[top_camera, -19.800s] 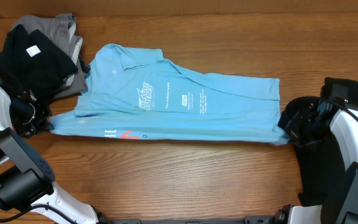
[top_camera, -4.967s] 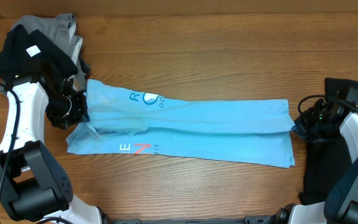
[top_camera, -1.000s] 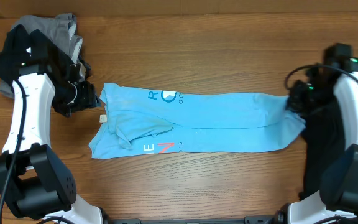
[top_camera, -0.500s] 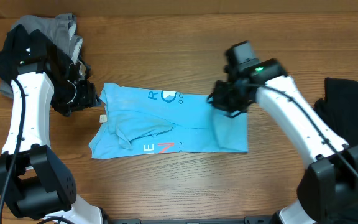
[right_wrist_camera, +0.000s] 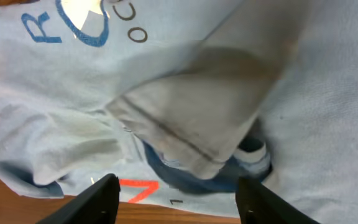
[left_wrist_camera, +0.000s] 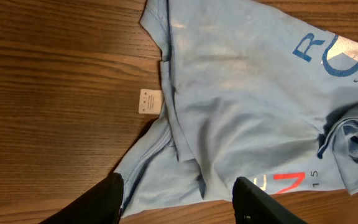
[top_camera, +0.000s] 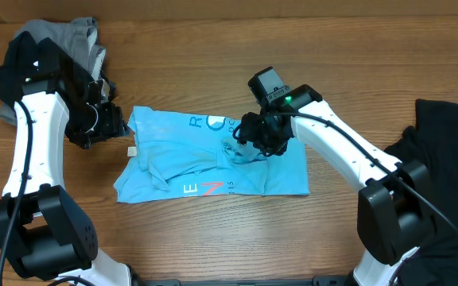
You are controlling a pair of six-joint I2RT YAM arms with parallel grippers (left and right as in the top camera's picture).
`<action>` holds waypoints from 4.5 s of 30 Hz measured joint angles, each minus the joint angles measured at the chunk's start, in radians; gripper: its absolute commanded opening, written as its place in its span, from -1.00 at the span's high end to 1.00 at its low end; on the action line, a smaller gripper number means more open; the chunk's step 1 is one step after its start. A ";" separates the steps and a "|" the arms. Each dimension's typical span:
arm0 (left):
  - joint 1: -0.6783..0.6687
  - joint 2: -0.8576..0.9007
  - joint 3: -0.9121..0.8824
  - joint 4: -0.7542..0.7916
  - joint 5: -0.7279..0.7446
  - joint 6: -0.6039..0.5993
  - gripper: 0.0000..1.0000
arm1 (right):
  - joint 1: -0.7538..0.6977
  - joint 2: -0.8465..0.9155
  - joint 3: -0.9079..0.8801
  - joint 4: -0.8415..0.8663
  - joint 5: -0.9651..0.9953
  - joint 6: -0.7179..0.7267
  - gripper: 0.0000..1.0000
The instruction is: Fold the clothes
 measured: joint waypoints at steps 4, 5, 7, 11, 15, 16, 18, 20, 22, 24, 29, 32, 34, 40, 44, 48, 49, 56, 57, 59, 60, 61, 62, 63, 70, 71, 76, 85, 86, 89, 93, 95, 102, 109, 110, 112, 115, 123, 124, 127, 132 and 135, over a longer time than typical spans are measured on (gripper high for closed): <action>0.000 0.000 0.000 -0.003 0.000 0.000 -0.21 | -0.016 0.000 0.000 -0.027 0.000 -0.042 -0.18; 0.000 0.000 0.000 -0.002 0.000 0.000 -0.21 | -0.027 -0.001 0.000 -0.035 0.002 -0.055 0.03; 0.000 0.000 0.000 -0.003 0.000 0.000 -0.20 | -0.050 -0.001 0.000 -0.049 0.010 -0.065 0.43; 0.000 0.000 0.000 -0.003 0.000 0.000 -0.18 | -0.098 -0.001 -0.005 -0.034 0.048 -0.076 0.51; 0.000 0.000 0.000 -0.008 0.000 0.000 -0.18 | -0.113 -0.006 -0.085 0.033 0.074 -0.080 0.59; 0.000 0.000 0.001 -0.009 0.000 0.000 -0.18 | -0.113 -0.006 -0.113 0.050 0.075 -0.078 0.61; 0.000 0.000 0.001 -0.014 0.000 0.000 -0.18 | -0.109 -0.006 -0.192 0.098 0.059 -0.063 0.70; 0.000 0.000 0.001 -0.015 0.000 0.000 -0.18 | -0.108 -0.006 -0.237 0.130 0.025 -0.052 0.71; 0.000 0.000 0.002 -0.015 0.000 0.000 -0.18 | -0.104 -0.006 -0.286 0.197 -0.053 -0.053 0.76; 0.000 0.000 0.002 -0.015 0.000 0.000 -0.18 | -0.087 -0.006 -0.318 0.264 -0.153 -0.076 0.80; 0.000 0.000 0.002 -0.018 0.000 0.000 -0.18 | 0.024 -0.011 -0.325 0.320 -0.389 -0.216 0.80; 0.000 0.000 0.002 -0.022 0.000 0.000 -0.18 | 0.077 -0.032 -0.319 0.250 -0.417 -0.285 0.81; 0.000 0.000 0.002 -0.025 0.000 0.000 -0.18 | 0.071 -0.054 -0.307 0.207 -0.376 -0.304 0.79; 0.000 0.000 0.002 -0.025 0.000 0.000 -0.18 | -0.055 -0.139 -0.272 0.157 -0.208 -0.301 0.80; 0.000 0.000 0.002 -0.025 0.000 0.000 -0.18 | -0.133 -0.145 -0.270 0.157 -0.145 -0.264 0.85; 0.000 0.000 0.002 -0.024 0.000 0.000 -0.20 | -0.140 -0.113 -0.282 0.196 -0.109 -0.217 0.92; 0.000 0.000 0.002 -0.023 0.000 0.000 -0.21 | -0.137 -0.096 -0.288 0.210 -0.110 -0.202 0.92; 0.000 0.000 0.002 -0.011 0.000 0.000 -0.25 | -0.100 0.000 -0.361 0.515 -0.253 -0.124 0.92; 0.000 0.000 0.002 -0.009 0.000 0.000 -0.27 | -0.094 0.000 -0.360 0.613 -0.273 -0.119 0.92; 0.000 0.000 0.002 -0.008 0.000 0.000 -0.33 | -0.087 0.000 -0.357 0.755 -0.302 -0.112 0.92; 0.000 0.000 0.002 -0.010 0.000 0.000 -0.37 | -0.087 0.000 -0.356 0.814 -0.311 -0.110 0.92; 0.000 0.000 0.002 -0.011 -0.001 0.000 -0.40 | -0.091 0.000 -0.355 0.851 -0.319 -0.109 0.92; 0.000 0.000 0.002 -0.016 -0.002 0.001 -0.41 | -0.098 0.000 -0.352 0.867 -0.325 -0.106 0.92; 0.000 0.000 0.002 -0.022 -0.006 0.000 -0.42 | -0.105 0.000 -0.350 0.867 -0.330 -0.106 0.92; 0.000 0.000 -0.002 -0.026 -0.050 0.004 -0.75 | -0.208 0.000 -0.307 0.588 -0.342 -0.138 0.87; 0.000 0.000 -0.011 0.007 -0.053 0.006 -0.80 | -0.229 -0.002 -0.294 0.521 -0.341 -0.163 0.87; 0.000 0.000 -0.115 0.187 -0.035 0.005 -0.91 | -0.282 -0.061 -0.265 0.351 -0.338 -0.265 0.81; -0.005 0.004 -0.320 0.383 0.048 0.004 -0.90 | -0.285 -0.303 -0.249 0.225 -0.335 -0.373 0.74; -0.011 0.008 -0.336 0.394 0.057 0.004 -0.90 | -0.285 -0.327 -0.249 0.218 -0.333 -0.377 0.74; -0.041 0.022 -0.370 0.435 0.071 0.011 -0.89 | -0.285 -0.359 -0.246 0.196 -0.333 -0.385 0.74; -0.087 0.034 -0.405 0.475 0.062 0.016 -0.85 | -0.285 -0.363 -0.246 0.176 -0.329 -0.390 0.74; -0.106 0.046 -0.424 0.501 0.037 0.018 -0.84 | -0.285 -0.363 -0.246 0.170 -0.323 -0.392 0.74; -0.122 0.073 -0.417 0.599 0.009 0.007 -0.56 | -0.285 -0.363 -0.247 0.148 -0.306 -0.395 0.74; -0.114 0.139 -0.387 0.710 0.143 0.008 0.16 | -0.285 -0.363 -0.246 0.146 -0.298 -0.395 0.74; -0.114 0.144 -0.385 0.714 0.155 0.013 0.21 | -0.285 -0.363 -0.246 0.146 -0.298 -0.395 0.74; -0.113 0.152 -0.385 0.713 0.196 0.018 0.35 | -0.285 -0.363 -0.246 0.142 -0.296 -0.394 0.74; -0.113 0.163 -0.387 0.681 0.253 0.026 0.73 | -0.285 -0.363 -0.246 0.141 -0.295 -0.394 0.74; -0.097 0.171 -0.373 0.502 0.298 0.045 0.92 | -0.285 -0.363 -0.246 0.134 -0.295 -0.394 0.74; -0.090 0.171 -0.363 0.452 0.290 0.045 0.92 | -0.285 -0.363 -0.246 0.133 -0.296 -0.394 0.74; -0.054 0.171 -0.328 0.314 0.245 0.045 0.92 | -0.285 -0.363 -0.246 0.129 -0.295 -0.394 0.74; 0.027 0.104 -0.209 0.195 0.184 0.052 0.92 | -0.285 -0.363 -0.247 0.126 -0.293 -0.395 0.74; 0.037 0.049 -0.180 0.161 0.159 0.060 0.92 | -0.285 -0.363 -0.246 0.124 -0.279 -0.395 0.74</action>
